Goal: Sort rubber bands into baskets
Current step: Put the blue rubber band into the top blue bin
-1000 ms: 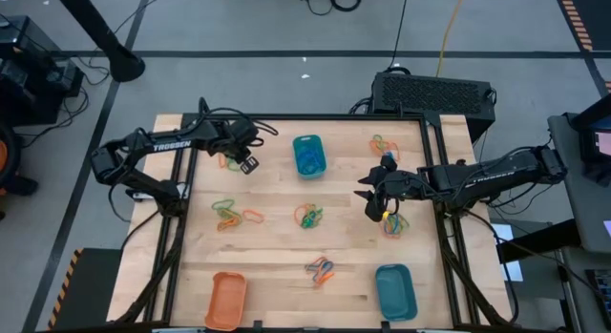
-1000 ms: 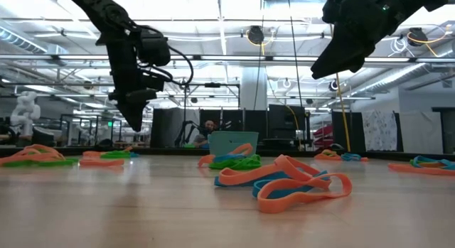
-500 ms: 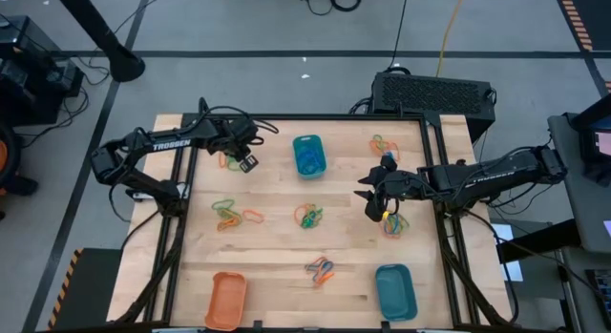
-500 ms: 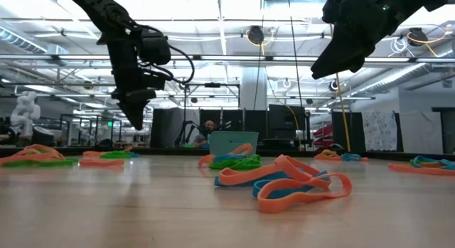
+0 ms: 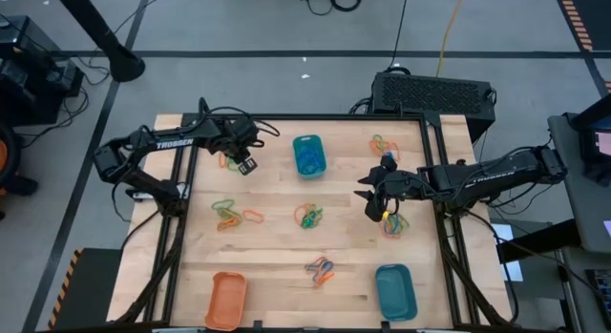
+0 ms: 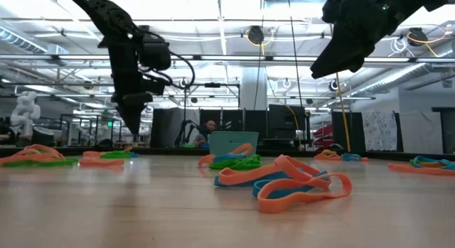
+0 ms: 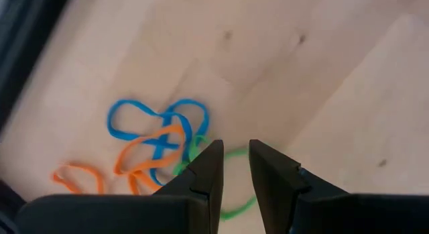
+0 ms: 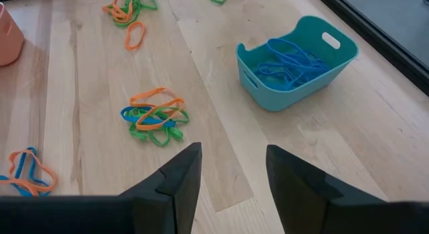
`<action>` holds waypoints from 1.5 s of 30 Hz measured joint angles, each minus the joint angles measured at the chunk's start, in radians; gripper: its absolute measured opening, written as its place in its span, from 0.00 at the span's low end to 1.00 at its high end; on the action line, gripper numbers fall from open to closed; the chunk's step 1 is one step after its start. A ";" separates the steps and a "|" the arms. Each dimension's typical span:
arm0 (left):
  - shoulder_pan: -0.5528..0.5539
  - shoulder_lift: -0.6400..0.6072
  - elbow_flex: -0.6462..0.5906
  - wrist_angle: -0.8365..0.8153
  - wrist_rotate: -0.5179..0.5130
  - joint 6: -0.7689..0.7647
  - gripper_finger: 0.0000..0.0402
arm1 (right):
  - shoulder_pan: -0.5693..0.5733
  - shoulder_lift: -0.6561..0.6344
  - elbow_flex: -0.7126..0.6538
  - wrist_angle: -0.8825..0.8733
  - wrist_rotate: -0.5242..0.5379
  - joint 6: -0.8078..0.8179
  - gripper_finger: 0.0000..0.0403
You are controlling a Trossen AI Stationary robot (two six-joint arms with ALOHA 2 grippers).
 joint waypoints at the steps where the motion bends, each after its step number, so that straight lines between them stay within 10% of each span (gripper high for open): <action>1: 0.004 0.011 0.000 -0.004 0.001 0.001 0.20 | 0.000 0.000 0.000 0.002 0.000 0.000 0.40; 45: 0.135 0.258 0.098 0.002 0.057 0.101 0.20 | 0.000 0.000 0.000 -0.002 0.001 -0.056 0.40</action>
